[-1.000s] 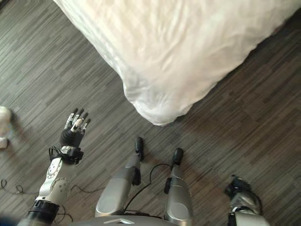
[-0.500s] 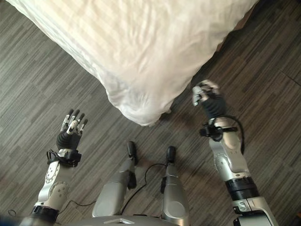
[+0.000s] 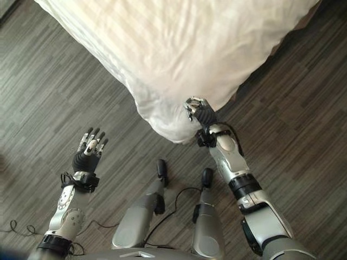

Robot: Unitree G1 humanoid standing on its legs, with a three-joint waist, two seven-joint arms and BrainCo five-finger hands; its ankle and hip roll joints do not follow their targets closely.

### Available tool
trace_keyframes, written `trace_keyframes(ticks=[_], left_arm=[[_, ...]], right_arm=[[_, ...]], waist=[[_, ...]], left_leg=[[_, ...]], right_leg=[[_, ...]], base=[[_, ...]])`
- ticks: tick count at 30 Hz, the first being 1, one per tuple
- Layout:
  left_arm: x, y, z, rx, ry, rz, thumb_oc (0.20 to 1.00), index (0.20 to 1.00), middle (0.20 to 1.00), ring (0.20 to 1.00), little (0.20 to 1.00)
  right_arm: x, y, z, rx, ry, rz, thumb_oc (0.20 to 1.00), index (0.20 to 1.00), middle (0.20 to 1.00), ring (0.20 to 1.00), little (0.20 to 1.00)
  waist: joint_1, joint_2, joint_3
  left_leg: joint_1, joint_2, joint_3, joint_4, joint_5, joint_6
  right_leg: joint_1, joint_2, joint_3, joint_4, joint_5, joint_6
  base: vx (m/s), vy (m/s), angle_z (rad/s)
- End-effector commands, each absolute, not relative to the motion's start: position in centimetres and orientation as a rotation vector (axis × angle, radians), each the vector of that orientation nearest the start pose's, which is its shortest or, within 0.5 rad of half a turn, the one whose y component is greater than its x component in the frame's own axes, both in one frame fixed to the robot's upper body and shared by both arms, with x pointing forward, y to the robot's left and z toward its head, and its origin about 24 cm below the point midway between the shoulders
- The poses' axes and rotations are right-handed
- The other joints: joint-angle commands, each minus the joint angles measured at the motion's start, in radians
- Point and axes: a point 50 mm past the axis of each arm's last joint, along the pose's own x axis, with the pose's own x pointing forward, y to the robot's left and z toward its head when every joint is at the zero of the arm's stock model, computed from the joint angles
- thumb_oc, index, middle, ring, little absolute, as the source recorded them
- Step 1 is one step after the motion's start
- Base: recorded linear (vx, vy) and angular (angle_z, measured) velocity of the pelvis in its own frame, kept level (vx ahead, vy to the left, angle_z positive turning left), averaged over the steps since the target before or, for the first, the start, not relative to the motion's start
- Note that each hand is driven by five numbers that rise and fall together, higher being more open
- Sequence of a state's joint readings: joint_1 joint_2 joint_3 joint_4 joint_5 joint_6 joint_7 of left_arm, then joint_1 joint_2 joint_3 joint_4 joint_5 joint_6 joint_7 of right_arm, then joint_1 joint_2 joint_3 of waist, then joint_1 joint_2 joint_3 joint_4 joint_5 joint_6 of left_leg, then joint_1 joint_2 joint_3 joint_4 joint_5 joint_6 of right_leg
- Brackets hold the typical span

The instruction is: Making the bed.

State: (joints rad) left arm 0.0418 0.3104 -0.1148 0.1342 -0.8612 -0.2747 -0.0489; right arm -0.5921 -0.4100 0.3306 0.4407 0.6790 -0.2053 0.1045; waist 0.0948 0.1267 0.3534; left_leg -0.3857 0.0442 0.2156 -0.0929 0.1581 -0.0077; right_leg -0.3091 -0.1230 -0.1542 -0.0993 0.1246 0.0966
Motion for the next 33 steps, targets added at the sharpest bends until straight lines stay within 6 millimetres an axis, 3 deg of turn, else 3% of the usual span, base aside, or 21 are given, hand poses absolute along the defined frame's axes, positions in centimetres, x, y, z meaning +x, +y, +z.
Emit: trace_keyframes(ticks=[1, 3, 4, 5, 9, 10, 11, 12, 14, 15, 17, 18, 19, 20, 22, 25, 26, 30, 31, 32, 33], left_arm=[[25.0, 19.8, 4.2, -0.552, -0.141, -0.01, 1.0, 1.0, 1.0, 1.0, 1.0], [25.1, 19.7, 4.1, -0.553, -0.134, -0.012, 1.0, 1.0, 1.0, 1.0, 1.0], [25.2, 19.5, 4.1, -0.554, -0.127, -0.019, 1.0, 1.0, 1.0, 1.0, 1.0], [25.2, 19.5, 4.1, -0.554, -0.128, -0.019, 1.0, 1.0, 1.0, 1.0, 1.0], [25.5, 19.4, 4.2, -0.563, -0.131, -0.009, 1.0, 1.0, 1.0, 1.0, 1.0], [25.5, 19.4, 4.2, -0.563, -0.131, -0.009, 1.0, 1.0, 1.0, 1.0, 1.0], [25.4, 19.7, 4.1, -0.564, -0.132, 0.003, 1.0, 1.0, 1.0, 1.0, 1.0], [25.3, 19.7, 4.0, -0.564, -0.13, 0.007, 1.0, 1.0, 1.0, 1.0, 1.0], [25.1, 20.0, 3.9, -0.559, -0.131, 0.015, 1.0, 1.0, 1.0, 1.0, 1.0], [25.1, 20.0, 3.9, -0.56, -0.132, 0.015, 1.0, 1.0, 1.0, 1.0, 1.0], [24.9, 20.2, 4.0, -0.556, -0.14, 0.014, 1.0, 1.0, 1.0, 1.0, 1.0], [24.8, 20.4, 4.0, -0.55, -0.139, 0.01, 1.0, 1.0, 1.0, 1.0, 1.0], [24.8, 20.3, 4.0, -0.55, -0.14, 0.01, 1.0, 1.0, 1.0, 1.0, 1.0], [24.7, 20.7, 3.9, -0.539, -0.14, 0.01, 1.0, 1.0, 1.0, 1.0, 1.0], [24.6, 21.1, 4.0, -0.529, -0.146, 0.016, 1.0, 1.0, 1.0, 1.0, 1.0], [24.3, 22.1, 3.8, -0.517, -0.149, 0.061, 1.0, 1.0, 1.0, 1.0, 1.0], [24.3, 22.1, 3.8, -0.517, -0.149, 0.061, 1.0, 1.0, 1.0, 1.0, 1.0], [23.9, 23.3, 2.8, -0.496, -0.112, 0.148, 1.0, 1.0, 1.0, 1.0, 1.0], [23.9, 23.4, 2.4, -0.482, -0.094, 0.161, 1.0, 1.0, 1.0, 1.0, 1.0], [23.8, 23.5, 2.2, -0.456, -0.076, 0.166, 1.0, 1.0, 1.0, 1.0, 1.0], [23.7, 23.6, 1.9, -0.436, -0.058, 0.169, 1.0, 1.0, 1.0, 1.0, 1.0]], right_arm=[[36.6, -15.8, 14.0, 0.166, -0.268, 0.242, 0.2, 0.2, 0.2, 0.2, 0.2], [37.1, -17.0, 13.0, 0.18, -0.218, 0.165, 0.2, 0.2, 0.2, 0.2, 0.2], [37.5, -18.9, 11.0, 0.154, -0.12, 0.058, 0.2, 0.2, 0.2, 0.2, 0.2], [37.5, -18.8, 11.0, 0.154, -0.121, 0.059, 0.2, 0.2, 0.2, 0.2, 0.2], [33.7, -22.1, 1.5, 0.278, 0.195, -0.16, 0.2, 0.2, 0.2, 0.2, 0.2], [33.7, -22.1, 1.5, 0.278, 0.195, -0.16, 0.2, 0.2, 0.2, 0.2, 0.2], [30.7, -23.3, -2.5, 0.341, 0.323, -0.252, 0.2, 0.2, 0.2, 0.2, 0.2], [29.0, -24.0, -4.4, 0.362, 0.391, -0.302, 0.2, 0.2, 0.2, 0.2, 0.2], [26.0, -25.8, -6.8, 0.37, 0.49, -0.407, 0.2, 0.2, 0.2, 0.2, 0.2], [26.0, -25.8, -6.8, 0.37, 0.489, -0.407, 0.2, 0.2, 0.2, 0.2, 0.2], [21.9, -29.3, -8.6, 0.374, 0.572, -0.581, 0.2, 0.2, 0.2, 0.2, 0.2], [20.4, -30.5, -9.1, 0.358, 0.604, -0.635, 0.2, 0.2, 0.2, 0.2, 0.2], [20.4, -30.6, -9.1, 0.358, 0.604, -0.635, 0.2, 0.2, 0.2, 0.2, 0.2], [18.2, -32.6, -9.3, 0.329, 0.636, -0.72, 0.2, 0.2, 0.2, 0.2, 0.2], [16.9, -34.6, -8.7, 0.336, 0.598, -0.804, 0.2, 0.2, 0.2, 0.2, 0.2], [17.1, -36.5, -6.8, 0.363, 0.44, -0.884, 0.2, 0.2, 0.2, 0.2, 0.2], [17.1, -36.5, -6.8, 0.363, 0.44, -0.884, 0.2, 0.2, 0.2, 0.2, 0.2], [19.0, -36.5, -2.9, 0.321, 0.172, -0.836, 0.2, 0.2, 0.2, 0.2, 0.2], [19.4, -36.0, -2.3, 0.312, 0.137, -0.817, 0.307, 0.307, 0.307, 0.307, 0.307], [20.0, -35.3, -1.3, 0.301, 0.083, -0.779, 0.956, 0.956, 0.956, 0.956, 0.956], [20.6, -34.5, -0.5, 0.3, 0.042, -0.733, 1.0, 1.0, 1.0, 1.0, 1.0]], waist=[[0.021, -0.008, -0.008], [0.025, -0.005, -0.007], [0.034, 0.002, -0.007], [0.034, 0.001, -0.008], [0.02, 0.007, -0.002], [0.02, 0.007, -0.004], [0.007, 0.006, -0.005], [0.0, 0.004, -0.008], [-0.013, 0.002, -0.013], [-0.013, 0.002, -0.015], [-0.034, -0.002, -0.023], [-0.042, -0.005, -0.028], [-0.041, -0.004, -0.028], [-0.055, -0.011, -0.041], [-0.072, -0.021, -0.056], [-0.094, -0.045, -0.096], [-0.093, -0.045, -0.096], [-0.122, -0.074, -0.156], [-0.126, -0.08, -0.177], [-0.133, -0.086, -0.19], [-0.135, -0.09, -0.207]], left_leg=[[0.025, -0.022, -0.076, 0.008, -0.024, -0.033], [0.021, -0.021, -0.076, 0.009, -0.024, -0.033], [0.015, -0.021, -0.077, 0.009, -0.023, -0.033], [0.012, -0.021, -0.076, 0.008, -0.019, -0.033], [0.02, -0.022, -0.081, 0.011, -0.031, -0.029], [0.017, -0.022, -0.081, 0.01, -0.027, -0.029], [0.025, -0.024, -0.08, 0.011, -0.037, -0.028], [0.028, -0.024, -0.08, 0.01, -0.04, -0.027], [0.034, -0.026, -0.079, 0.01, -0.044, -0.026], [0.031, -0.026, -0.078, 0.009, -0.039, -0.026], [0.045, -0.026, -0.077, 0.008, -0.046, -0.026], [0.053, -0.027, -0.077, 0.01, -0.053, -0.027], [0.05, -0.027, -0.076, 0.008, -0.048, -0.027], [0.064, -0.025, -0.075, 0.008, -0.054, -0.027], [0.086, -0.024, -0.077, 0.01, -0.065, -0.028], [0.129, -0.02, -0.074, 0.008, -0.074, -0.027], [0.128, -0.02, -0.073, 0.008, -0.074, -0.027], [0.212, -0.015, -0.073, 0.015, -0.096, -0.025], [0.23, -0.012, -0.073, 0.015, -0.096, -0.023], [0.261, -0.009, -0.072, 0.018, -0.106, -0.022], [0.274, -0.006, -0.069, 0.019, -0.104, -0.021]], right_leg=[[-0.023, -0.055, 0.002, 0.012, 0.026, 0.055], [-0.027, -0.056, 0.003, 0.012, 0.027, 0.055], [-0.03, -0.054, 0.003, 0.012, 0.026, 0.055], [-0.034, -0.054, 0.004, 0.012, 0.029, 0.054], [-0.025, -0.052, 0.006, 0.012, 0.017, 0.056], [-0.028, -0.052, 0.006, 0.012, 0.02, 0.055], [-0.021, -0.052, 0.007, 0.012, 0.013, 0.056], [-0.019, -0.053, 0.007, 0.012, 0.011, 0.057], [-0.015, -0.054, 0.008, 0.012, 0.009, 0.058], [-0.019, -0.054, 0.009, 0.012, 0.013, 0.058], [-0.009, -0.056, 0.014, 0.012, 0.008, 0.061], [-0.001, -0.056, 0.014, 0.012, 0.003, 0.062], [-0.004, -0.056, 0.015, 0.012, 0.006, 0.062], [0.007, -0.057, 0.015, 0.012, 0.002, 0.062], [0.028, -0.056, 0.015, 0.014, -0.007, 0.063], [0.063, -0.055, 0.019, 0.018, -0.015, 0.06], [0.062, -0.055, 0.02, 0.018, -0.015, 0.06], [0.139, -0.05, 0.021, 0.051, -0.055, 0.055], [0.151, -0.051, 0.023, 0.062, -0.06, 0.052], [0.175, -0.051, 0.022, 0.078, -0.078, 0.052], [0.185, -0.05, 0.023, 0.091, -0.083, 0.05]], base=[[0.05, 0.001, 0.07], [0.02, 0.0, 0.02], [0.0, 0.0, 0.0], [0.0, 0.0, 0.0], [0.04, 0.011, 0.02], [0.04, 0.024, 0.05], [0.04, 0.026, 0.02], [0.05, 0.032, 0.02], [0.02, 0.012, 0.01], [0.0, 0.0, 0.0], [0.03, 0.018, 0.0], [0.0, 0.0, 0.0], [0.04, 0.004, 0.0], [0.05, -0.006, -0.02], [0.05, -0.009, -0.04], [0.06, -0.024, -0.03], [0.14, -0.044, -0.06], [0.08, -0.026, -0.01], [0.1, -0.026, 0.0], [0.07, -0.023, -0.01], [0.08, -0.029, 0.01]])
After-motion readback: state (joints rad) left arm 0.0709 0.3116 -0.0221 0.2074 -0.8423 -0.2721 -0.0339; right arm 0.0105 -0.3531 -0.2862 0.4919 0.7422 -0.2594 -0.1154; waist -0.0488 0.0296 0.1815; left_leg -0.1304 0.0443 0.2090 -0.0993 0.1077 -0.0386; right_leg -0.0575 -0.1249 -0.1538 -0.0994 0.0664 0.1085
